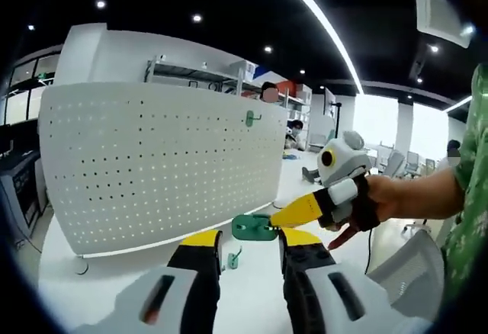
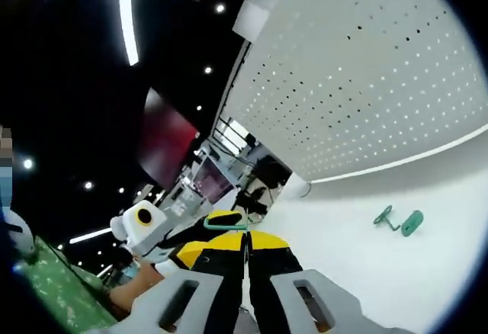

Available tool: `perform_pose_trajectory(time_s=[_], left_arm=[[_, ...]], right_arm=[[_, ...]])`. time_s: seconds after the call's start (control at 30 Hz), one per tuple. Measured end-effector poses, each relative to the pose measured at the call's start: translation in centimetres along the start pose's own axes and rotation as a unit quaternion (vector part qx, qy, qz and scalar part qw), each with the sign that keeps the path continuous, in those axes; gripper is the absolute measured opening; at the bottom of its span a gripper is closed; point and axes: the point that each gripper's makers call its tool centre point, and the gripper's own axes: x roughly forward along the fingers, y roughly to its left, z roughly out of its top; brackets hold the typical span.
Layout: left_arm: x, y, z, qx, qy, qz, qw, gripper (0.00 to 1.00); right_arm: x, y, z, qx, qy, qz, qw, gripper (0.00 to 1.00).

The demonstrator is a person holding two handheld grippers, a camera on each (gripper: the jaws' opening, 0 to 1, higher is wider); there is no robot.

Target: Insert the hook assembly into the mounting plate slot until the hook locks in place.

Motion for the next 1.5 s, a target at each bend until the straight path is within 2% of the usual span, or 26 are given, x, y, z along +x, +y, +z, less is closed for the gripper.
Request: perform_pose_trajectory(time_s=[0.1,0.2,0.3,0.43,0.53,0.67,0.8,0.87,1.0,1.1,1.17,1.23,1.27,1.33,1.4,1.5], left_arm=[[-0.2,-0.8,0.1,0.039,-0.002,-0.023,0.9990,0.43],[-0.2,-1.2,-0.5,0.092,0.013,-0.034,0.9951,0.44],[-0.2,-1.1,-0.4,0.075,0.008,-0.031,0.9966,0.44],[-0.2,-1.2,0.0,0.083,-0.007,-0.026,0.9962,0.41],[-0.3,-1.9,0.6,0.106,-0.021,-0.043,0.9932,0.44],[-0.6,-2.2,0.6,0.127,-0.018,-0.055,0.9902,0.47],[-0.8,-2.3,0.8,0.133,-0.023,-0.061,0.9890,0.44],[-0.8,-2.6,0.9,0.134,-0.028,-0.065,0.9884,0.44],[-1.0,-3.7,1.3,0.143,-0.038,-0.094,0.9845,0.44],[-1.4,-4.5,1.4,0.154,-0.041,-0.110,0.9811,0.42],[-1.6,-4.9,1.5,0.158,-0.042,-0.119,0.9793,0.40],[-1.7,-5.1,1.6,0.162,-0.042,-0.124,0.9781,0.39],[-1.7,-5.3,1.6,0.164,-0.043,-0.126,0.9774,0.38],[-1.9,-5.8,1.8,0.168,-0.049,-0.139,0.9747,0.35],[-1.9,-6.3,1.9,0.171,-0.053,-0.149,0.9726,0.33],[-2.0,-7.1,2.1,0.180,-0.058,-0.160,0.9688,0.28]], right_arm=[[-0.1,0.6,0.0,0.021,0.009,0.014,0.9996,0.00],[-0.1,1.3,-0.2,0.025,0.020,0.023,0.9992,0.00],[0.0,1.8,-0.4,0.030,0.026,0.027,0.9989,0.00],[0.2,2.4,-1.0,0.069,0.030,0.038,0.9965,0.00],[0.2,2.5,-1.2,0.079,0.035,0.040,0.9954,0.00],[-0.2,2.8,-0.7,0.101,0.041,0.050,0.9928,0.00],[-0.4,3.1,-0.8,0.104,0.047,0.050,0.9922,0.00],[-0.5,3.4,-1.2,0.128,0.058,0.062,0.9882,0.00],[-0.8,3.5,-1.1,0.142,0.068,0.068,0.9852,0.00],[-1.4,4.0,-1.1,0.154,0.088,0.079,0.9810,0.00],[-1.9,4.5,-1.7,0.153,0.115,0.086,0.9778,0.00],[-2.2,4.6,-1.7,0.147,0.125,0.085,0.9775,0.00],[-2.5,4.9,-2.0,0.148,0.139,0.091,0.9749,0.00],[-2.8,5.4,-2.1,0.146,0.148,0.099,0.9732,0.00],[-3.3,6.3,-2.5,0.151,0.170,0.118,0.9666,0.00],[-3.6,6.2,-2.7,0.153,0.185,0.117,0.9637,0.00]])
